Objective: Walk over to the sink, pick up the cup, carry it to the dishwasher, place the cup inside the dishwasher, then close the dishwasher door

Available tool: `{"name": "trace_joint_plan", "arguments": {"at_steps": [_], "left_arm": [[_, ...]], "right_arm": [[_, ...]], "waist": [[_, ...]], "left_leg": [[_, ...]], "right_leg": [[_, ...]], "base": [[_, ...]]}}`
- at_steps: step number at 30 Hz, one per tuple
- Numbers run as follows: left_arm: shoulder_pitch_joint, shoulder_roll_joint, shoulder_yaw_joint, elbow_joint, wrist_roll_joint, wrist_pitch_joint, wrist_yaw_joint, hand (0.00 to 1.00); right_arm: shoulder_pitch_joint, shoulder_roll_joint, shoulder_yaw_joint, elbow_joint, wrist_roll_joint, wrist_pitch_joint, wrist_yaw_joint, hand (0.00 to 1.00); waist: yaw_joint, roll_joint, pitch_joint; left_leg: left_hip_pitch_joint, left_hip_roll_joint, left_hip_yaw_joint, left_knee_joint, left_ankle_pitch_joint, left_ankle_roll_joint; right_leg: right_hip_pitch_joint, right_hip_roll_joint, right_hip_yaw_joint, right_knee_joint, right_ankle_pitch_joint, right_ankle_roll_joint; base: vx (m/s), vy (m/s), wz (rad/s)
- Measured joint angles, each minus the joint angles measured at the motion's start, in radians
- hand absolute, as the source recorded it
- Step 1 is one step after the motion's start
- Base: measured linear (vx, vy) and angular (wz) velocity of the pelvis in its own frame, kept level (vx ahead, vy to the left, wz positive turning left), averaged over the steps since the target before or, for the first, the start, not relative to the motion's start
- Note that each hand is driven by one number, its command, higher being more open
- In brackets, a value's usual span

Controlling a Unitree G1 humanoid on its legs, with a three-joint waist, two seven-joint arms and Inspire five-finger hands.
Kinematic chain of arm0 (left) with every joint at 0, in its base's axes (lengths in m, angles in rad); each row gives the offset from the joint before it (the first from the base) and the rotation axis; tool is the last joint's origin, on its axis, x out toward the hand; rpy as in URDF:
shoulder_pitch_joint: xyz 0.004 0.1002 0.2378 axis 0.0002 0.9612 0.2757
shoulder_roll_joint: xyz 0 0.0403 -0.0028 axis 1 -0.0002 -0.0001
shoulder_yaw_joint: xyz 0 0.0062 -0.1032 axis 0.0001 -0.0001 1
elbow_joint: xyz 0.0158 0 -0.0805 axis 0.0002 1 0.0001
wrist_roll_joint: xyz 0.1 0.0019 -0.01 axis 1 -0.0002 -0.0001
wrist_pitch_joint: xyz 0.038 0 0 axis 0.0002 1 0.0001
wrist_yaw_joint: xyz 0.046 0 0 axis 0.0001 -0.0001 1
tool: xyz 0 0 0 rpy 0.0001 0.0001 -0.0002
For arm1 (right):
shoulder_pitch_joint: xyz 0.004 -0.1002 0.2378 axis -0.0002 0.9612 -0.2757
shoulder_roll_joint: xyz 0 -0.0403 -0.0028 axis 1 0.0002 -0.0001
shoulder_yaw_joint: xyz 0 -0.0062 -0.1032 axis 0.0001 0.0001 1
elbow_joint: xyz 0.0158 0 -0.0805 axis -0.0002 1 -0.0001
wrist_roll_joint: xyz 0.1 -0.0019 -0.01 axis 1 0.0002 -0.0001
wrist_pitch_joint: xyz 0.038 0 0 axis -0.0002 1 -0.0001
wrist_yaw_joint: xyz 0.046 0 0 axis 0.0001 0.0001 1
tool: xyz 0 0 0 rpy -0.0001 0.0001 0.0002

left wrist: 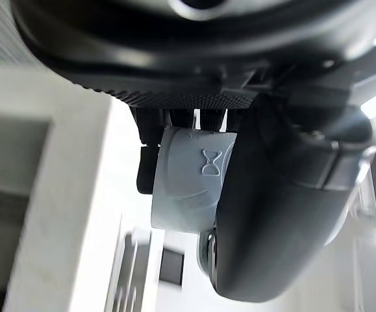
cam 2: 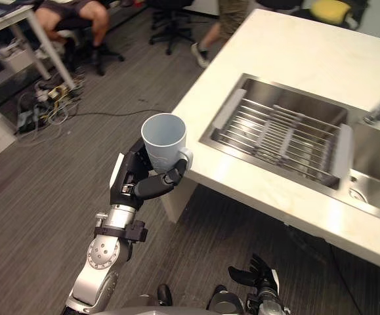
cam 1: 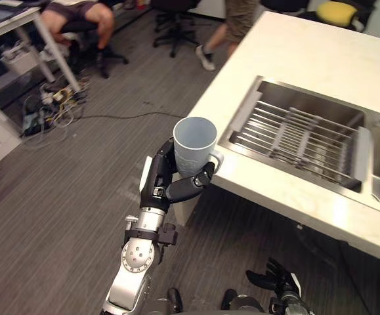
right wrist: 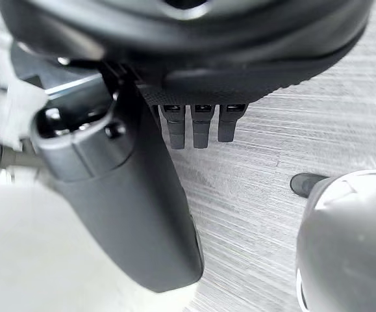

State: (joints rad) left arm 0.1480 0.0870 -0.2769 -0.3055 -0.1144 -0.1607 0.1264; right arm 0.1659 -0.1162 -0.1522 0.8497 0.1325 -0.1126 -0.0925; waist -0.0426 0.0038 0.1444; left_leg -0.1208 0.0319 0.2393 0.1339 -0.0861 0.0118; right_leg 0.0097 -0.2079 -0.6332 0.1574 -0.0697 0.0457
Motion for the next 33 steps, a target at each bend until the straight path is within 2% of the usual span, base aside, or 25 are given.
{"name": "trace_joint_plan", "arguments": {"at_steps": [1,3,4,5,6,7,8,9,10,11,12,13,14,16,18,20,21,23,24,25,26,27,28,29,33], "left_arm": [[0.003,-0.003,0.011,0.000,0.000,0.000,0.000,0.30],[0.013,-0.017,0.036,0.000,-0.002,0.002,0.001,0.30],[0.015,-0.022,0.044,0.000,-0.003,0.002,0.000,0.30],[0.024,-0.024,0.053,-0.007,-0.003,0.001,0.000,0.30],[0.032,-0.018,0.056,-0.007,-0.005,0.001,-0.002,0.30],[0.056,-0.006,0.067,-0.006,-0.007,0.002,-0.002,0.30],[0.067,-0.008,0.068,-0.005,-0.007,0.003,-0.002,0.30],[0.086,-0.016,0.070,0.000,-0.007,0.006,-0.005,0.30],[0.094,-0.016,0.066,0.007,-0.008,0.014,-0.015,0.30],[0.094,-0.012,0.062,0.013,-0.008,0.019,-0.018,0.30],[0.094,-0.001,0.054,0.024,-0.008,0.022,-0.019,0.30],[0.095,0.009,0.049,0.029,-0.008,0.024,-0.019,0.30],[0.096,0.017,0.047,0.032,-0.008,0.024,-0.019,0.30],[0.093,0.019,0.044,0.038,-0.008,0.024,-0.020,0.30],[0.080,0.029,0.028,0.053,-0.012,0.024,-0.021,0.30],[0.062,0.034,0.003,0.085,-0.016,0.024,-0.023,0.30],[0.064,0.034,-0.012,0.087,-0.025,0.025,-0.024,0.30],[0.065,0.036,-0.017,0.077,-0.027,0.024,-0.037,0.30],[0.065,0.036,-0.015,0.074,-0.029,0.023,-0.040,0.30],[0.072,0.032,-0.013,0.074,-0.033,0.023,-0.040,0.30],[0.075,0.031,-0.014,0.074,-0.035,0.022,-0.041,0.30],[0.074,0.031,-0.015,0.075,-0.043,0.022,-0.047,0.30],[0.074,0.031,-0.016,0.078,-0.044,0.022,-0.053,0.30],[0.076,0.049,-0.035,0.138,-0.043,0.029,-0.094,0.30],[0.076,0.049,-0.035,0.138,-0.043,0.029,-0.094,0.30]], "right_arm": [[0.000,-0.001,0.001,-0.001,0.000,0.000,-0.002,0.90],[-0.007,-0.022,0.004,-0.015,-0.006,0.000,-0.009,0.90],[-0.014,-0.034,0.006,-0.017,-0.010,0.000,-0.014,0.90],[-0.029,-0.043,0.005,-0.017,-0.015,0.001,-0.019,0.90],[-0.037,-0.043,0.004,-0.019,-0.021,0.002,-0.020,0.90],[-0.049,-0.044,0.003,-0.030,-0.036,0.002,-0.024,0.90],[-0.055,-0.048,0.002,-0.037,-0.046,0.002,-0.025,0.90],[-0.072,-0.061,0.002,-0.038,-0.059,0.005,-0.024,0.90],[-0.084,-0.064,0.002,-0.043,-0.073,0.015,-0.023,0.90],[-0.085,-0.064,0.003,-0.044,-0.082,0.018,-0.022,0.90],[-0.087,-0.055,0.007,-0.051,-0.086,0.024,-0.015,0.90],[-0.085,-0.044,0.013,-0.065,-0.086,0.025,-0.013,0.90],[-0.077,-0.033,0.019,-0.078,-0.085,0.024,-0.011,0.90],[-0.077,-0.030,0.047,-0.096,-0.085,0.021,-0.009,0.90],[-0.066,-0.017,0.048,-0.103,-0.082,0.021,-0.002,0.90],[-0.028,-0.002,0.048,-0.115,-0.082,0.026,0.002,0.90],[0.010,0.012,0.048,-0.137,-0.082,0.032,0.005,0.90],[0.060,0.029,0.054,-0.185,-0.082,0.040,0.011,0.90],[0.070,0.035,0.055,-0.202,-0.083,0.042,0.014,0.90],[0.068,0.035,0.055,-0.204,-0.084,0.042,0.017,0.90],[0.060,0.034,0.055,-0.212,-0.085,0.042,0.021,0.90],[0.044,0.033,0.055,-0.219,-0.087,0.042,0.024,0.90],[0.033,0.031,0.055,-0.220,-0.087,0.041,0.027,0.90],[0.079,-0.027,0.081,-0.186,-0.126,0.040,0.043,0.90],[0.080,-0.027,0.081,-0.186,-0.126,0.040,0.043,0.90]], "waist": [[-0.001,-0.001,0.000],[-0.004,0.012,-0.009],[-0.003,0.015,-0.012],[0.000,0.016,-0.016],[0.000,0.009,-0.019],[-0.001,-0.009,-0.029],[-0.001,-0.010,-0.030],[-0.001,-0.006,-0.031],[-0.004,-0.007,-0.029],[-0.005,-0.007,-0.028],[-0.011,-0.003,-0.027],[-0.014,-0.001,-0.026],[-0.014,-0.002,-0.025],[-0.018,-0.002,-0.026],[-0.032,-0.001,-0.025],[-0.028,-0.002,-0.025],[-0.026,-0.010,-0.027],[-0.007,-0.041,-0.036],[0.004,-0.049,-0.043],[0.009,-0.038,-0.050],[0.021,-0.034,-0.055],[0.030,-0.016,-0.065],[0.030,-0.016,-0.066],[0.000,-0.039,-0.098],[-0.001,-0.039,-0.098]], "left_leg": [[-0.005,0.032,0.092,0.014,-0.006,0.007],[-0.009,0.170,0.436,0.121,-0.027,0.014],[-0.013,0.187,0.518,0.147,-0.031,0.021],[-0.023,0.171,0.537,0.147,-0.036,0.035],[-0.027,0.147,0.508,0.135,-0.033,0.039],[-0.029,0.076,0.450,0.097,-0.028,0.053],[-0.028,0.052,0.426,0.087,-0.031,0.062],[-0.024,0.008,0.381,0.074,-0.044,0.075],[-0.009,-0.032,0.325,0.073,-0.053,0.095],[0.000,-0.049,0.291,0.075,-0.059,0.104],[0.013,-0.066,0.221,0.078,-0.066,0.114],[0.027,-0.075,0.177,0.071,-0.065,0.114],[0.042,-0.087,0.139,0.063,-0.064,0.113],[0.065,-0.120,0.054,0.051,-0.063,0.114],[0.076,-0.140,-0.034,0.065,-0.059,0.121],[0.097,-0.142,-0.103,0.086,-0.073,0.098],[0.118,-0.146,-0.127,0.084,-0.079,0.087],[0.138,-0.158,-0.130,0.081,-0.091,0.075],[0.138,-0.156,-0.135,0.083,-0.104,0.072],[0.131,-0.133,-0.140,0.088,-0.118,0.053],[0.119,-0.106,-0.138,0.093,-0.134,0.029],[0.108,-0.069,-0.129,0.095,-0.144,0.012],[0.109,-0.047,-0.124,0.094,-0.144,0.004],[0.130,-0.009,-0.087,0.030,-0.095,-0.013],[0.133,-0.009,-0.084,0.031,-0.095,-0.013]], "right_leg": [[0.009,-0.004,-0.031,0.000,0.000,0.001],[0.043,-0.019,-0.141,0.006,0.000,0.003],[0.052,-0.034,-0.182,0.023,0.000,0.003],[0.062,-0.052,-0.225,0.049,-0.005,0.009],[0.067,-0.068,-0.244,0.059,-0.012,0.014],[0.086,-0.128,-0.278,0.107,-0.041,0.041],[0.092,-0.158,-0.292,0.146,-0.050,0.048],[0.095,-0.224,-0.301,0.254,-0.060,0.038],[0.084,-0.295,-0.244,0.393,-0.056,-0.008],[0.064,-0.317,-0.177,0.464,-0.052,-0.045],[0.005,-0.279,0.035,0.562,-0.099,-0.057],[-0.037,-0.212,0.189,0.584,-0.144,-0.038],[-0.069,-0.153,0.298,0.576,-0.182,-0.025],[-0.144,-0.069,0.462,0.501,-0.230,-0.018],[-0.210,0.016,0.644,0.398,-0.236,0.005],[-0.227,0.078,0.770,0.327,-0.225,0.026],[-0.224,0.082,0.776,0.287,-0.200,0.045],[-0.222,0.066,0.749,0.239,-0.079,0.042],[-0.219,0.067,0.743,0.222,-0.047,0.067],[-0.207,0.084,0.735,0.194,-0.045,0.066],[-0.198,0.110,0.730,0.149,-0.025,0.056],[-0.182,0.144,0.729,0.087,0.011,0.039],[-0.167,0.164,0.728,0.044,0.033,0.029],[-0.071,0.201,0.745,-0.195,0.184,-0.002],[-0.071,0.202,0.749,-0.195,0.184,-0.002]], "base": [[-0.05,0.033,1.31],[0.05,0.075,1.43],[0.02,0.192,1.59],[-0.03,0.175,1.21],[-0.03,0.260,1.48],[0.00,0.209,1.22],[0.02,0.277,1.52],[0.05,0.273,1.43],[0.07,0.277,1.48],[0.13,0.233,1.63],[0.16,0.144,1.52],[0.16,0.109,1.65],[0.17,0.063,1.46],[0.22,0.042,1.27],[0.21,-0.001,1.26],[0.24,-0.074,1.39],[0.26,-0.109,1.60],[0.21,-0.120,0.99],[0.15,-0.140,0.37],[0.16,-0.178,0.15],[0.15,-0.169,-0.20],[0.15,-0.164,-0.35],[0.09,-0.100,-0.27],[0.03,-0.036,-0.09],[0.00,0.000,-0.04]]}}
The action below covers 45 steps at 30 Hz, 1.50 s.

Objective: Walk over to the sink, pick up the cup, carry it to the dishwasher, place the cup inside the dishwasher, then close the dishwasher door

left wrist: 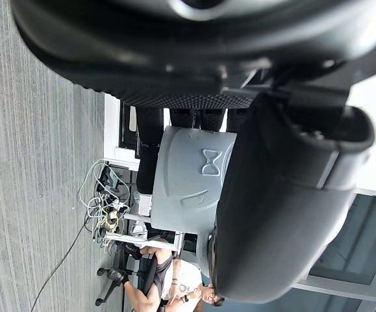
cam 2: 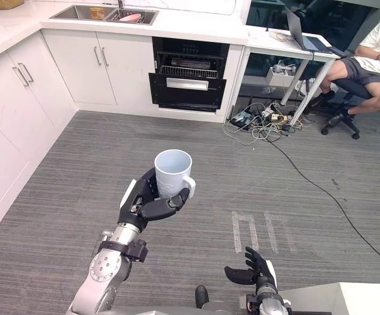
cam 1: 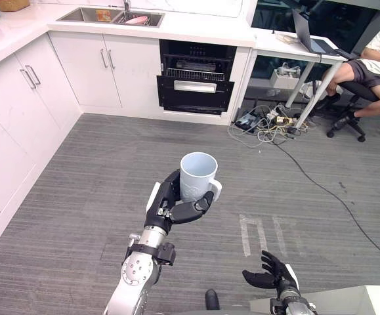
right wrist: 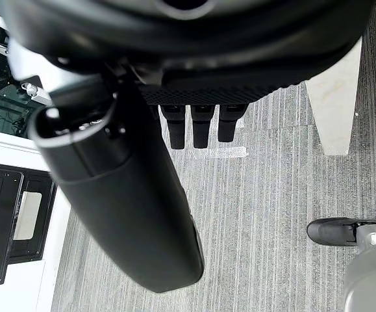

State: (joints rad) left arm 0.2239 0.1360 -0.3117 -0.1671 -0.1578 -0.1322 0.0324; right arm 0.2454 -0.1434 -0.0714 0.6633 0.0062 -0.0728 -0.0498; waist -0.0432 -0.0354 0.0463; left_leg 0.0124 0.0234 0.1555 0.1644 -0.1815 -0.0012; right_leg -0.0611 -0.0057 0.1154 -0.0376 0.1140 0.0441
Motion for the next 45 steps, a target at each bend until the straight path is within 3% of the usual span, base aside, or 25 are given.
{"name": "trace_joint_plan", "arguments": {"at_steps": [5,7,10,12,15,17,19,20,22,24,27,28,30,32,33,34,35,36,37,39,40,42,43,44,45], "left_arm": [[-0.016,-0.001,0.008,0.039,0.000,0.002,0.001,0.30],[-0.016,-0.001,0.027,0.069,0.000,0.005,0.009,0.30],[-0.017,-0.013,0.071,0.088,-0.001,0.014,0.024,0.30],[-0.017,-0.026,0.087,0.088,-0.002,0.019,0.036,0.30],[-0.014,-0.049,0.107,0.081,-0.020,0.019,0.053,0.30],[0.019,-0.055,0.140,0.031,-0.028,0.020,0.058,0.30],[0.054,-0.048,0.154,-0.015,-0.039,0.019,0.068,0.30],[0.067,-0.040,0.166,-0.031,-0.040,0.019,0.087,0.30],[0.071,-0.024,0.171,-0.034,-0.050,0.017,0.101,0.30],[0.056,-0.021,0.154,-0.032,-0.061,0.016,0.100,0.30],[0.018,-0.016,0.104,-0.029,-0.060,0.016,0.094,0.30],[-0.007,-0.025,0.081,-0.019,-0.060,0.016,0.092,0.30],[-0.026,-0.047,0.057,-0.015,-0.060,0.016,0.086,0.30],[-0.034,-0.071,0.038,-0.011,-0.060,0.017,0.081,0.30],[-0.033,-0.086,0.039,-0.010,-0.061,0.018,0.076,0.30],[-0.027,-0.099,0.038,-0.010,-0.066,0.018,0.074,0.30],[-0.030,-0.101,0.028,-0.012,-0.080,0.017,0.073,0.30],[-0.030,-0.102,0.020,-0.014,-0.080,0.015,0.070,0.30],[-0.030,-0.099,0.009,-0.015,-0.085,0.008,0.062,0.30],[-0.030,-0.096,0.009,-0.015,-0.090,0.008,0.051,0.30],[-0.029,-0.096,0.010,-0.012,-0.092,0.009,0.050,0.30],[-0.021,-0.096,0.011,-0.013,-0.096,0.009,0.051,0.30],[-0.013,-0.097,0.015,-0.018,-0.096,0.009,0.054,0.30],[-0.001,-0.090,0.023,-0.018,-0.096,0.010,0.057,0.30],[-0.004,-0.084,0.035,-0.019,-0.095,0.015,0.059,0.30]], "right_arm": [[-0.002,0.010,-0.001,0.060,0.001,0.000,-0.002,0.90],[-0.003,0.023,-0.001,0.107,0.001,0.005,-0.002,0.90],[-0.002,0.037,0.000,0.115,0.002,0.016,-0.006,0.90],[-0.003,0.036,-0.001,0.115,0.002,0.021,-0.019,0.90],[-0.009,0.028,-0.003,0.110,0.001,0.026,-0.047,0.90],[-0.031,0.017,-0.003,0.094,0.001,0.026,-0.060,0.90],[-0.035,0.016,-0.002,0.061,0.000,0.026,-0.063,0.90],[-0.053,0.016,0.003,0.048,0.000,0.026,-0.061,0.90],[-0.058,0.034,0.009,0.022,0.000,0.025,-0.056,0.90],[-0.058,0.039,0.010,-0.001,0.000,0.023,-0.056,0.90],[-0.050,0.035,-0.009,-0.026,0.000,0.023,-0.065,0.90],[-0.033,0.020,-0.012,-0.054,0.000,0.024,-0.068,0.90],[-0.031,-0.003,-0.016,-0.080,-0.001,0.025,-0.069,0.90],[-0.039,-0.015,-0.015,-0.100,-0.001,0.026,-0.063,0.90],[-0.033,-0.015,-0.012,-0.125,-0.001,0.028,-0.061,0.90],[-0.015,-0.015,0.002,-0.172,0.000,0.028,-0.064,0.90],[0.001,-0.008,0.001,-0.225,0.000,0.026,-0.071,0.90],[0.004,-0.006,-0.001,-0.240,0.001,0.022,-0.078,0.90],[-0.009,-0.007,-0.003,-0.240,0.001,0.012,-0.091,0.90],[-0.040,-0.011,-0.007,-0.221,0.001,0.007,-0.098,0.90],[-0.059,-0.015,-0.014,-0.199,0.002,0.006,-0.101,0.90],[-0.076,-0.022,-0.037,-0.156,0.001,0.007,-0.103,0.90],[-0.076,-0.027,-0.036,-0.131,0.001,0.008,-0.102,0.90],[-0.081,-0.017,-0.027,-0.093,0.001,0.013,-0.102,0.90],[-0.084,-0.009,-0.018,-0.088,0.001,0.018,-0.102,0.90]], "waist": [[-0.003,-0.003,0.002],[0.005,-0.001,0.004],[0.008,0.001,0.023],[0.017,0.001,0.035],[0.020,-0.004,0.051],[0.026,-0.018,0.065],[0.029,-0.034,0.078],[0.034,-0.020,0.104],[0.037,0.006,0.115],[0.027,0.008,0.125],[-0.009,-0.002,0.137],[-0.028,0.000,0.135],[-0.045,0.041,0.132],[-0.049,0.089,0.141],[-0.045,0.103,0.142],[-0.024,0.096,0.149],[-0.006,0.102,0.148],[0.000,0.099,0.149],[0.006,0.079,0.151],[0.016,0.065,0.151],[0.028,0.064,0.151],[0.044,0.059,0.152],[0.053,0.059,0.153],[0.057,0.049,0.154],[0.047,0.031,0.159]], "left_leg": [[0.041,0.009,0.024,0.006,-0.005,-0.008],[0.052,0.024,0.041,0.021,-0.019,-0.016],[0.019,0.059,0.045,0.107,-0.078,-0.034],[0.002,0.074,0.045,0.147,-0.106,-0.020],[-0.033,0.091,0.065,0.202,-0.128,-0.003],[-0.055,0.052,0.049,0.261,-0.166,0.010],[-0.041,0.001,0.026,0.262,-0.185,0.038],[-0.011,-0.012,0.010,0.258,-0.185,0.063],[0.014,-0.007,-0.033,0.235,-0.194,0.069],[0.044,-0.008,-0.083,0.194,-0.194,0.071],[0.125,-0.033,-0.184,0.121,-0.196,0.056],[0.159,-0.037,-0.234,0.107,-0.217,0.037],[0.177,-0.012,-0.244,0.138,-0.229,0.014],[0.087,0.044,-0.162,0.396,-0.188,-0.078],[0.026,0.090,-0.094,0.571,-0.099,-0.126],[-0.041,0.179,0.001,0.780,0.050,-0.089],[-0.100,0.261,0.065,0.940,0.036,-0.069],[-0.133,0.286,0.090,0.989,0.014,-0.055],[-0.221,0.312,0.156,1.011,-0.041,-0.007],[-0.302,0.306,0.219,0.898,-0.091,-0.005],[-0.351,0.275,0.220,0.727,-0.098,-0.008],[-0.362,0.184,0.162,0.348,-0.020,-0.056],[-0.342,0.134,0.093,0.150,0.149,-0.062],[-0.302,0.106,0.073,0.152,0.235,0.001],[-0.306,0.094,0.078,0.182,0.202,-0.005]], "right_leg": [[0.038,0.001,-0.023,-0.016,0.005,0.001],[0.052,-0.018,-0.152,-0.017,0.000,-0.007],[0.056,-0.012,-0.233,-0.007,-0.007,-0.022],[0.055,-0.007,-0.242,0.007,-0.013,-0.023],[-0.010,-0.043,-0.296,0.171,-0.113,-0.008],[-0.096,-0.132,-0.321,0.406,-0.244,0.026],[-0.146,-0.196,-0.306,0.565,-0.272,0.043],[-0.218,-0.219,-0.288,0.720,-0.263,0.033],[-0.266,-0.184,-0.282,0.708,-0.311,0.037],[-0.290,-0.147,-0.284,0.561,-0.301,0.048],[-0.311,-0.115,-0.263,0.301,-0.182,0.051],[-0.321,-0.109,-0.213,0.336,-0.093,0.031],[-0.332,-0.098,-0.202,0.453,-0.085,0.018],[-0.281,-0.093,-0.252,0.495,-0.158,-0.005],[-0.230,-0.076,-0.270,0.487,-0.186,-0.015],[-0.137,-0.053,-0.271,0.445,-0.219,-0.026],[-0.037,-0.029,-0.274,0.378,-0.237,-0.033],[0.011,-0.024,-0.275,0.344,-0.245,-0.034],[0.108,-0.033,-0.272,0.264,-0.264,-0.041],[0.170,-0.056,-0.259,0.213,-0.275,-0.028],[0.210,-0.075,-0.246,0.188,-0.277,-0.013],[0.261,-0.113,-0.224,0.174,-0.308,0.022],[0.295,-0.125,-0.194,0.172,-0.344,0.049],[0.328,-0.151,-0.160,0.168,-0.354,0.054],[0.333,-0.164,-0.150,0.175,-0.353,0.049]], "base": [[0.00,-0.004,-0.07],[-0.03,-0.026,-0.17],[-0.06,-0.051,-0.08],[-0.02,-0.012,0.13],[0.00,0.025,0.58],[0.04,0.155,0.67],[0.09,0.149,0.47],[0.17,0.120,0.45],[0.28,0.089,0.60],[0.33,-0.002,0.74],[0.45,-0.089,1.03],[0.66,-0.238,1.24],[0.64,-0.244,0.98],[0.54,-0.168,0.54],[0.50,-0.170,0.13],[0.73,-0.242,0.01],[0.60,-0.202,-0.07],[0.69,-0.178,0.04],[0.55,-0.111,0.04],[0.53,-0.021,-0.18],[0.65,0.102,-0.47],[0.57,0.155,-0.50],[0.59,0.268,-0.70],[0.58,0.277,-0.56],[0.68,0.318,-0.29]]}}
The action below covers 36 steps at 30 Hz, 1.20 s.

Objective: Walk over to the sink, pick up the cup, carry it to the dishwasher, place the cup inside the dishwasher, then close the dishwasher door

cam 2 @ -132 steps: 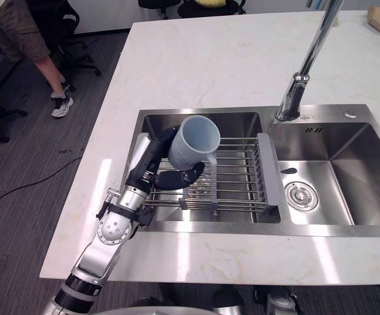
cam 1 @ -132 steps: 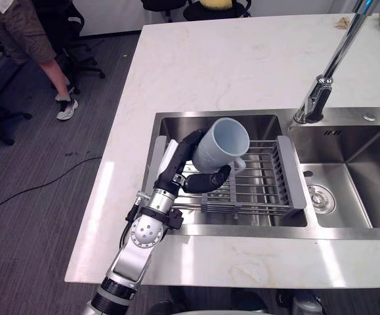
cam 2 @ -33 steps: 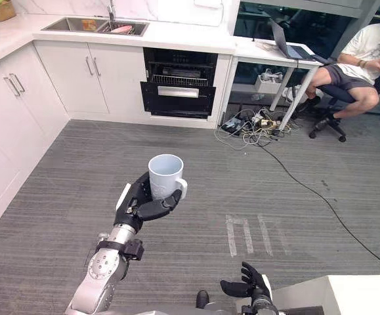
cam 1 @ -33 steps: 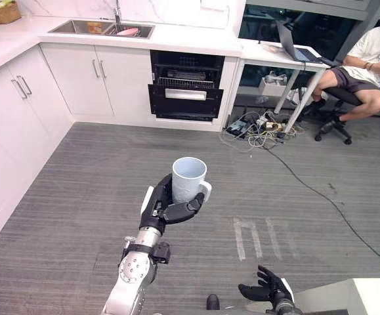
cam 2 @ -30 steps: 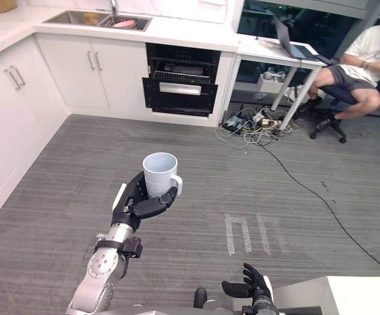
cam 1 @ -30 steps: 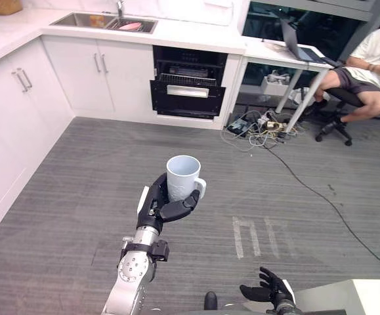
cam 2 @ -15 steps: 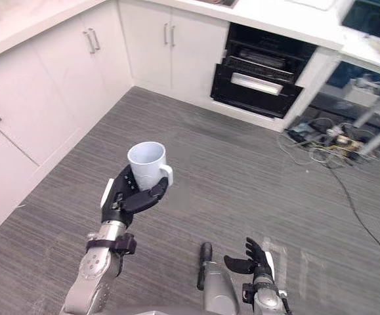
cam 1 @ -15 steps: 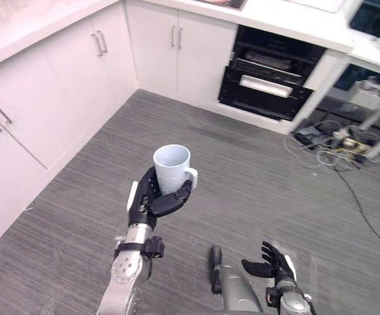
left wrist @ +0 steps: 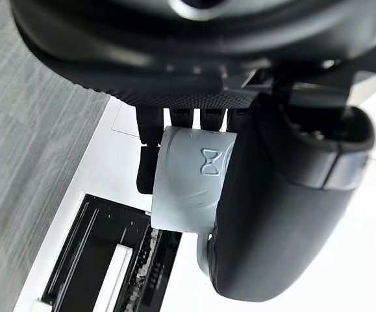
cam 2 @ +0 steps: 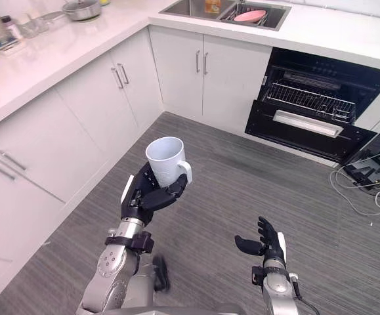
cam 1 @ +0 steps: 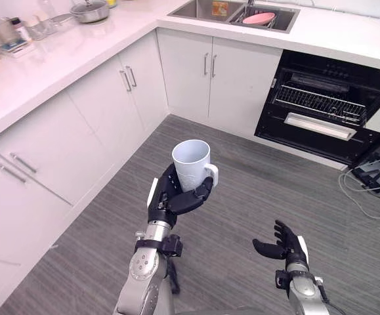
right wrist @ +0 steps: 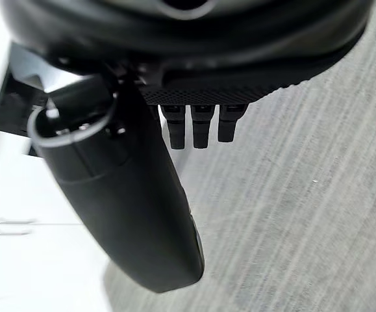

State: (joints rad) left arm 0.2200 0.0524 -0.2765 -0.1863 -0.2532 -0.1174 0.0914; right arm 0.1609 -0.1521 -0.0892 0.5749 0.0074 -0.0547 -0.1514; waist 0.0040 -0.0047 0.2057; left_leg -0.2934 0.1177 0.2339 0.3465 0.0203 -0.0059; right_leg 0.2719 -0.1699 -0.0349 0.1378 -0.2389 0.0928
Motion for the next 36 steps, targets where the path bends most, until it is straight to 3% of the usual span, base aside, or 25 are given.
{"name": "trace_joint_plan", "arguments": {"at_steps": [1,3,4,5,6,7,8,10,12,14,15,16,18,19,20,21,22,23,25,26,29,31,32,33,36], "left_arm": [[-0.007,0.001,0.017,-0.004,0.001,0.001,0.006,0.30],[-0.006,0.007,0.019,-0.005,0.002,0.006,0.021,0.30],[-0.007,0.020,0.016,-0.007,0.005,0.007,0.023,0.30],[-0.008,0.034,0.016,-0.007,0.009,0.007,0.023,0.30],[-0.007,0.062,0.014,-0.006,0.021,0.016,0.025,0.30],[-0.002,0.068,0.013,-0.004,0.025,0.025,0.028,0.30],[0.002,0.067,0.013,-0.004,0.031,0.025,0.033,0.30],[-0.012,0.067,0.010,-0.004,0.039,0.019,0.034,0.30],[-0.028,0.067,-0.005,-0.003,0.039,0.015,0.034,0.30],[-0.032,0.064,-0.021,-0.002,0.040,0.011,0.032,0.30],[-0.023,0.062,-0.031,0.003,0.044,0.010,0.032,0.30],[-0.024,0.030,-0.037,0.036,0.054,0.009,0.029,0.30],[-0.045,0.024,-0.046,0.053,0.061,0.010,0.029,0.30],[-0.073,0.011,-0.053,0.093,0.061,0.014,0.028,0.30],[-0.062,-0.010,-0.053,0.110,0.060,0.016,0.029,0.30],[-0.058,-0.013,-0.054,0.108,0.060,0.015,0.029,0.30],[-0.051,-0.013,-0.071,0.101,0.060,0.008,0.029,0.30],[-0.052,-0.009,-0.081,0.100,0.061,0.003,0.026,0.30],[-0.049,-0.016,-0.090,0.101,0.061,0.003,0.018,0.30],[-0.049,-0.016,-0.092,0.102,0.063,0.003,0.018,0.30],[-0.049,-0.015,-0.083,0.102,0.099,0.004,0.020,0.30],[-0.051,-0.015,-0.076,0.102,0.117,0.004,0.032,0.30],[-0.046,-0.011,-0.072,0.102,0.120,0.004,0.042,0.30],[-0.047,0.004,-0.065,0.102,0.129,0.007,0.056,0.30],[-0.066,0.009,-0.032,0.100,0.136,0.008,0.066,0.30]], "right_arm": [[0.007,0.000,0.017,-0.001,-0.001,0.000,0.008,0.90],[0.012,0.000,0.015,0.002,-0.001,0.000,0.011,0.90],[0.002,0.002,0.017,0.004,-0.002,-0.001,0.009,0.90],[-0.004,0.008,0.019,0.006,-0.002,-0.001,0.010,0.90],[-0.015,0.022,0.020,0.018,-0.005,-0.001,0.011,0.90],[-0.025,0.022,0.030,0.036,-0.011,0.000,0.011,0.90],[-0.030,0.022,0.041,0.043,-0.012,0.000,0.013,0.90],[-0.049,0.026,0.080,0.041,-0.029,-0.006,0.022,0.90],[-0.057,0.026,0.086,0.040,-0.038,-0.006,0.027,0.90],[-0.056,0.023,0.087,0.038,-0.040,-0.004,0.027,0.90],[-0.039,0.007,0.098,0.031,-0.041,-0.004,0.026,0.90],[-0.041,-0.027,0.098,0.026,-0.045,0.003,0.028,0.90],[-0.044,-0.037,0.093,-0.017,-0.045,0.006,0.028,0.90],[-0.023,-0.043,0.090,-0.058,-0.045,0.007,0.028,0.90],[0.017,-0.036,0.093,-0.132,-0.045,0.014,0.026,0.90],[0.027,-0.031,0.093,-0.156,-0.045,0.014,0.023,0.90],[0.054,-0.017,0.090,-0.247,-0.044,0.013,0.011,0.90],[0.058,-0.008,0.085,-0.315,-0.040,-0.001,0.001,0.90],[0.029,-0.006,0.081,-0.370,-0.036,-0.027,-0.009,0.90],[0.002,-0.005,0.081,-0.382,-0.032,-0.031,-0.010,0.90],[-0.043,-0.007,0.096,-0.387,-0.030,-0.031,-0.010,0.90],[-0.057,-0.005,0.103,-0.393,-0.028,-0.031,-0.011,0.90],[-0.058,-0.005,0.111,-0.396,-0.028,-0.032,-0.013,0.90],[-0.059,0.002,0.129,-0.401,-0.024,-0.031,-0.016,0.90],[-0.055,0.008,0.144,-0.458,-0.004,-0.031,-0.018,0.90]], "waist": [[-0.012,-0.013,0.004],[-0.011,-0.023,0.004],[-0.010,-0.043,0.006],[-0.011,-0.064,0.008],[-0.023,-0.084,0.008],[-0.034,-0.081,0.009],[-0.033,-0.076,0.009],[-0.053,-0.043,0.011],[-0.074,-0.025,0.013],[-0.083,-0.030,0.008],[-0.096,-0.038,-0.004],[-0.089,0.024,-0.018],[-0.100,0.030,-0.019],[-0.108,0.034,-0.015],[-0.090,0.035,-0.011],[-0.085,0.035,-0.011],[-0.068,0.037,-0.013],[-0.067,0.024,-0.017],[-0.057,0.019,-0.019],[-0.043,0.018,-0.019],[-0.025,0.018,-0.019],[-0.021,0.024,-0.023],[-0.013,0.024,-0.033],[-0.026,-0.003,-0.047],[-0.040,-0.015,-0.056]], "left_leg": [[-0.034,0.001,-0.004,0.106,-0.076,0.026],[-0.041,0.001,0.014,0.214,-0.191,0.032],[-0.005,-0.011,0.050,0.219,-0.254,0.024],[0.024,-0.031,0.068,0.206,-0.273,0.031],[0.087,-0.058,0.083,0.185,-0.297,0.042],[0.168,-0.063,0.105,0.142,-0.315,0.043],[0.215,-0.066,0.118,0.104,-0.317,0.041],[0.363,-0.064,0.143,-0.045,-0.311,0.026],[0.441,-0.062,0.147,-0.111,-0.311,0.016],[0.508,-0.072,0.146,-0.127,-0.337,-0.027],[0.554,-0.089,0.128,-0.117,-0.369,-0.064],[0.561,-0.047,0.117,-0.075,-0.378,-0.071],[0.524,-0.033,0.093,0.050,-0.337,-0.098],[0.476,0.010,0.076,0.239,-0.262,-0.107],[0.418,0.095,0.083,0.490,-0.174,-0.114],[0.401,0.113,0.086,0.538,-0.181,-0.112],[0.325,0.175,0.097,0.683,-0.216,-0.102],[0.238,0.198,0.109,0.728,-0.254,-0.076],[0.138,0.185,0.110,0.635,-0.310,-0.035],[0.105,0.141,0.075,0.496,-0.323,-0.031],[0.063,0.032,-0.102,0.152,-0.301,-0.058],[0.058,-0.003,-0.201,-0.019,-0.206,-0.076],[0.087,-0.019,-0.200,-0.019,-0.073,-0.052],[0.071,-0.036,-0.166,0.063,-0.119,-0.018],[0.053,-0.042,-0.119,0.185,-0.238,0.028]], "right_leg": [[-0.013,-0.011,0.028,0.041,0.005,-0.001],[-0.054,-0.024,0.084,0.176,0.005,0.000],[-0.161,-0.056,0.095,0.414,0.022,0.042],[-0.226,-0.086,0.094,0.553,0.062,0.114],[-0.342,-0.108,0.096,0.800,0.077,0.168],[-0.426,-0.098,0.064,0.925,0.039,0.099],[-0.462,-0.089,0.039,0.933,0.017,0.062],[-0.603,-0.018,-0.077,0.821,-0.050,-0.037],[-0.682,0.028,-0.137,0.601,-0.041,-0.066],[-0.714,0.073,-0.155,0.339,0.079,-0.088],[-0.702,0.085,-0.137,0.281,0.319,-0.173],[-0.715,0.106,-0.146,0.367,0.248,-0.188],[-0.708,0.092,-0.147,0.425,0.164,-0.183],[-0.646,0.092,-0.168,0.432,0.113,-0.180],[-0.532,0.119,-0.162,0.381,0.083,-0.187],[-0.507,0.128,-0.161,0.368,0.079,-0.187],[-0.436,0.152,-0.152,0.318,0.068,-0.192],[-0.396,0.151,-0.143,0.285,0.044,-0.202],[-0.352,0.149,-0.101,0.255,0.028,-0.188],[-0.337,0.143,-0.056,0.253,0.015,-0.175],[-0.302,0.125,0.050,0.254,-0.025,-0.138],[-0.289,0.119,0.128,0.282,-0.069,-0.096],[-0.289,0.116,0.189,0.318,-0.107,-0.058],[-0.286,0.087,0.226,0.319,-0.126,-0.047],[-0.277,0.060,0.272,0.307,-0.122,-0.034]], "base": [[0.54,0.265,-0.01],[0.52,0.269,-0.27],[0.39,0.204,-0.43],[0.48,0.204,-0.43],[0.62,0.131,-0.30],[0.64,0.104,-0.33],[0.69,0.083,-0.49],[0.58,0.059,-0.40],[0.53,0.017,-0.03],[0.65,-0.039,0.13],[0.84,-0.063,0.01],[0.70,-0.052,-0.05],[0.55,-0.099,0.07],[0.65,-0.165,0.17],[0.61,-0.150,0.03],[0.43,-0.095,-0.35],[0.37,-0.060,-0.27],[0.36,-0.049,-0.27],[0.35,0.031,-0.52],[0.37,0.101,-0.85],[0.41,0.244,-1.10],[0.43,0.330,-1.21],[0.46,0.387,-1.21],[0.45,0.379,-1.02],[0.43,0.385,-0.67]]}}
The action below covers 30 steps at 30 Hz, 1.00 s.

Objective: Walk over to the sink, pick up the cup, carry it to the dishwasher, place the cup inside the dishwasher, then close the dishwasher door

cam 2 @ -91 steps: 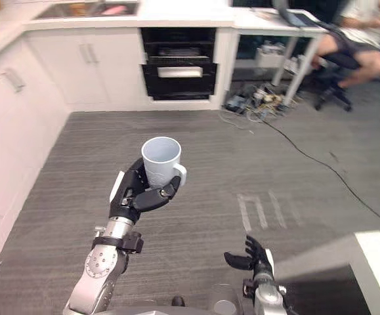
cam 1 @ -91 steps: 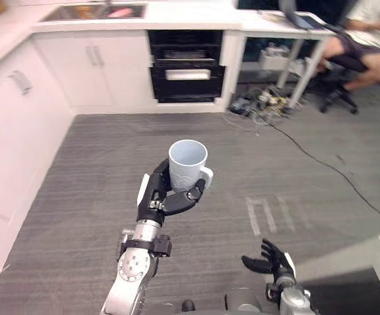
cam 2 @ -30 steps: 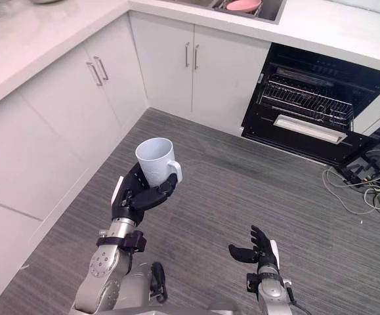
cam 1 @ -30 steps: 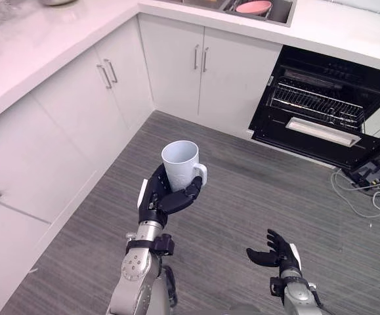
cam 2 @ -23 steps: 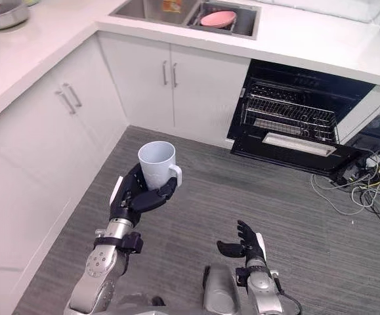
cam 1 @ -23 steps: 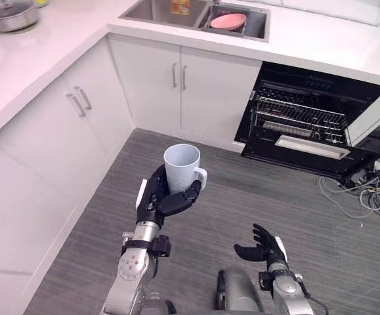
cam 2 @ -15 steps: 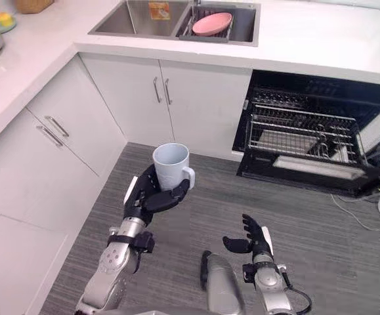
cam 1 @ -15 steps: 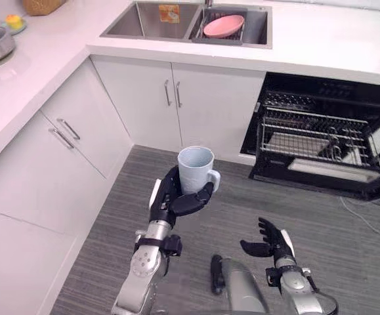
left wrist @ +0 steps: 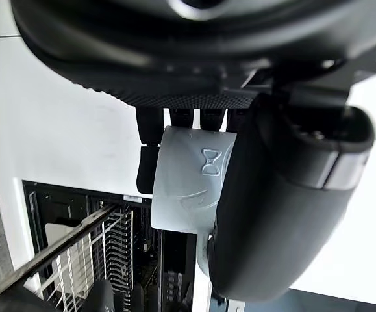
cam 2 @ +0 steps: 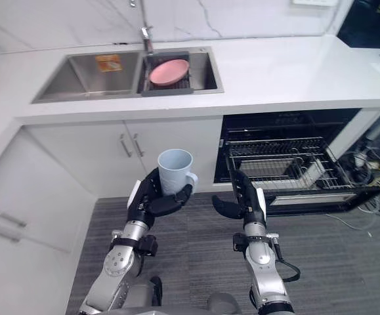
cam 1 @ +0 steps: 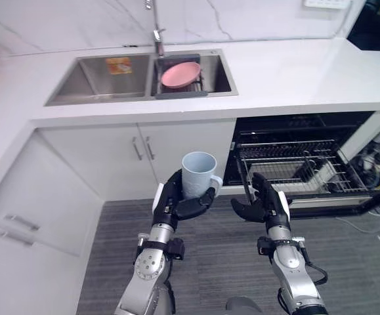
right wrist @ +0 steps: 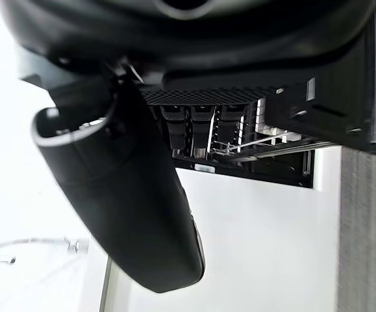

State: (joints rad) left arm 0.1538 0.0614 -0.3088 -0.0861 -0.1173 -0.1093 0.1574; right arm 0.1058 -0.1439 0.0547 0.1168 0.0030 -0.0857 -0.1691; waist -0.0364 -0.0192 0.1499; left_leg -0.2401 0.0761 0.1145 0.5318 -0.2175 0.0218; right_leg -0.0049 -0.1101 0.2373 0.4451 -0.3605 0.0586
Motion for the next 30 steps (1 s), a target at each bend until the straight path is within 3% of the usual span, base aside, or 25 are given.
{"name": "trace_joint_plan", "arguments": {"at_steps": [2,3,4,5,6,8,9,10,11,12,13,14,15,18,19,20,22,24,25,27,28,30], "left_arm": [[-0.006,0.010,0.008,-0.002,0.000,0.001,0.013,0.30],[-0.006,0.022,0.004,-0.003,0.000,0.001,0.015,0.30],[-0.003,0.029,0.002,-0.004,0.000,0.003,0.018,0.30],[-0.003,0.032,0.005,-0.005,0.000,0.003,0.019,0.30],[-0.003,0.032,0.007,-0.009,0.000,0.003,0.024,0.30],[0.001,0.032,0.018,-0.042,0.001,-0.005,0.038,0.30],[0.002,0.032,0.026,-0.046,0.001,-0.010,0.037,0.30],[0.003,0.032,0.043,-0.050,0.001,-0.014,0.037,0.30],[0.005,0.035,0.047,-0.054,0.001,-0.014,0.037,0.30],[0.004,0.022,0.055,-0.036,0.002,-0.021,0.037,0.30],[0.006,-0.007,0.063,-0.021,0.001,-0.018,0.038,0.30],[-0.001,-0.017,0.062,-0.010,0.002,-0.017,0.036,0.30],[-0.010,-0.019,0.060,0.002,0.002,-0.017,0.034,0.30],[-0.033,-0.039,0.050,0.057,0.003,-0.015,0.034,0.30],[-0.035,-0.032,0.054,0.060,0.003,-0.018,0.036,0.30],[-0.041,-0.031,0.054,0.059,0.003,-0.020,0.037,0.30],[-0.068,-0.030,0.058,0.060,0.003,-0.021,0.039,0.30],[-0.070,-0.031,0.063,0.062,0.003,-0.021,0.041,0.30],[-0.071,-0.031,0.067,0.066,0.003,-0.021,0.046,0.30],[-0.078,-0.027,0.068,0.085,0.003,-0.024,0.060,0.30],[-0.090,-0.014,0.069,0.103,0.003,-0.023,0.064,0.30],[-0.120,0.002,0.065,0.118,0.004,-0.025,0.064,0.30]], "right_arm": [[-0.007,0.014,0.002,-0.034,0.001,-0.009,0.005,0.90],[-0.021,0.022,0.007,-0.036,0.001,-0.015,0.005,0.90],[-0.029,0.025,0.017,-0.035,-0.001,-0.015,0.008,0.90],[-0.036,0.027,0.037,-0.034,-0.002,-0.015,0.009,0.90],[-0.041,0.029,0.051,-0.034,-0.005,-0.015,0.011,0.90],[-0.084,0.030,0.106,-0.034,-0.008,-0.028,0.021,0.90],[-0.098,0.031,0.116,-0.034,-0.008,-0.030,0.023,0.90],[-0.118,0.031,0.130,-0.036,-0.008,-0.041,0.031,0.90],[-0.122,0.033,0.135,-0.039,-0.008,-0.047,0.033,0.90],[-0.126,0.020,0.139,-0.047,-0.008,-0.055,0.037,0.90],[-0.128,-0.003,0.136,-0.049,-0.006,-0.055,0.040,0.90],[-0.118,-0.016,0.122,-0.049,-0.006,-0.052,0.042,0.90],[-0.106,-0.021,0.108,-0.049,-0.006,-0.051,0.042,0.90],[-0.039,-0.034,0.064,-0.060,0.007,-0.050,0.038,0.90],[-0.023,-0.037,0.064,-0.090,0.025,-0.051,0.040,0.90],[-0.018,-0.036,0.063,-0.110,0.043,-0.051,0.041,0.90],[-0.017,-0.025,0.066,-0.162,0.088,-0.055,0.055,0.90],[-0.021,-0.022,0.080,-0.176,0.130,-0.060,0.078,0.90],[-0.021,-0.024,0.089,-0.177,0.158,-0.063,0.091,0.90],[-0.013,-0.021,0.099,-0.172,0.180,-0.063,0.106,0.90],[-0.003,-0.013,0.107,-0.187,0.203,-0.063,0.112,0.90],[-0.004,-0.007,0.106,-0.214,0.226,-0.063,0.122,0.90]], "waist": [[0.004,-0.007,-0.002],[0.008,-0.014,-0.002],[0.006,-0.014,-0.001],[0.001,-0.011,-0.002],[0.001,-0.009,-0.003],[-0.003,0.008,-0.014],[-0.004,0.006,-0.015],[-0.005,-0.006,-0.023],[-0.005,-0.018,-0.032],[-0.005,0.010,-0.037],[-0.005,0.055,-0.047],[-0.009,0.066,-0.048],[-0.012,0.066,-0.048],[-0.027,0.072,-0.042],[-0.018,0.068,-0.040],[-0.016,0.081,-0.048],[-0.009,0.075,-0.045],[0.003,0.069,-0.041],[0.006,0.083,-0.049],[0.012,0.081,-0.055],[-0.009,0.064,-0.063],[-0.013,0.048,-0.063]], "left_leg": [[0.051,-0.020,0.064,-0.028,-0.042,0.017],[0.108,-0.039,0.113,-0.064,-0.053,0.035],[0.159,-0.045,0.143,-0.093,-0.060,0.047],[0.217,-0.046,0.165,-0.132,-0.064,0.054],[0.252,-0.039,0.185,-0.159,-0.064,0.054],[0.350,-0.012,0.260,-0.243,-0.063,0.049],[0.367,-0.009,0.277,-0.254,-0.063,0.047],[0.393,-0.011,0.309,-0.263,-0.068,0.032],[0.400,-0.024,0.316,-0.264,-0.078,0.014],[0.416,-0.018,0.313,-0.266,-0.106,-0.017],[0.416,0.009,0.305,-0.254,-0.112,-0.029],[0.405,0.023,0.303,-0.206,-0.103,-0.038],[0.392,0.033,0.297,-0.161,-0.093,-0.045],[0.334,0.097,0.281,0.140,0.076,-0.068],[0.298,0.111,0.272,0.229,0.049,-0.096],[0.266,0.113,0.261,0.251,0.012,-0.099],[0.162,0.106,0.220,0.154,-0.082,-0.078],[0.137,0.075,0.145,-0.045,-0.079,-0.089],[0.143,0.060,0.094,-0.221,-0.013,-0.092],[0.174,0.055,0.089,-0.312,0.149,-0.101],[0.193,0.037,0.092,-0.340,0.149,-0.093],[0.225,0.008,0.122,-0.390,0.161,-0.074]], "right_leg": [[-0.082,-0.028,-0.010,0.175,0.026,0.051],[-0.170,-0.063,-0.045,0.342,0.079,0.119],[-0.212,-0.098,-0.100,0.434,0.096,0.103],[-0.250,-0.135,-0.207,0.504,0.080,0.041],[-0.269,-0.146,-0.270,0.523,0.067,0.006],[-0.335,-0.201,-0.577,0.450,0.030,-0.059],[-0.339,-0.207,-0.645,0.402,0.032,-0.063],[-0.338,-0.200,-0.763,0.257,0.081,-0.113],[-0.331,-0.188,-0.798,0.162,0.163,-0.139],[-0.331,-0.163,-0.804,0.125,0.202,-0.165],[-0.325,-0.112,-0.788,0.090,0.203,-0.168],[-0.318,-0.092,-0.772,0.073,0.202,-0.166],[-0.302,-0.084,-0.770,0.057,0.202,-0.165],[-0.153,-0.044,-0.748,-0.070,0.218,-0.123],[-0.116,-0.033,-0.716,-0.126,0.221,-0.130],[-0.107,-0.029,-0.704,-0.145,0.226,-0.130],[-0.084,-0.027,-0.659,-0.188,0.239,-0.119],[-0.071,-0.026,-0.610,-0.202,0.247,-0.099],[-0.066,-0.018,-0.579,-0.203,0.260,-0.065],[-0.045,-0.004,-0.522,-0.221,0.270,-0.034],[-0.026,-0.016,-0.514,-0.259,0.284,-0.015],[-0.022,-0.036,-0.491,-0.283,0.299,0.000]], "base": [[0.35,0.306,-0.89],[0.22,0.196,-0.80],[0.28,0.199,-0.84],[0.21,0.124,-0.65],[0.32,0.098,-0.75],[0.37,0.023,-1.00],[0.38,-0.039,-1.03],[0.26,-0.037,-0.78],[0.29,-0.068,-0.82],[0.33,-0.046,-0.81],[0.46,-0.061,-0.88],[0.37,-0.025,-0.68],[0.36,-0.050,-0.31],[0.24,-0.014,-0.29],[0.14,0.065,-0.56],[0.17,0.082,-0.64],[0.18,0.100,-0.57],[0.22,0.158,-0.81],[0.21,0.174,-0.88],[0.23,0.153,-0.77],[0.24,0.143,-0.45],[0.19,0.196,-0.24]]}}
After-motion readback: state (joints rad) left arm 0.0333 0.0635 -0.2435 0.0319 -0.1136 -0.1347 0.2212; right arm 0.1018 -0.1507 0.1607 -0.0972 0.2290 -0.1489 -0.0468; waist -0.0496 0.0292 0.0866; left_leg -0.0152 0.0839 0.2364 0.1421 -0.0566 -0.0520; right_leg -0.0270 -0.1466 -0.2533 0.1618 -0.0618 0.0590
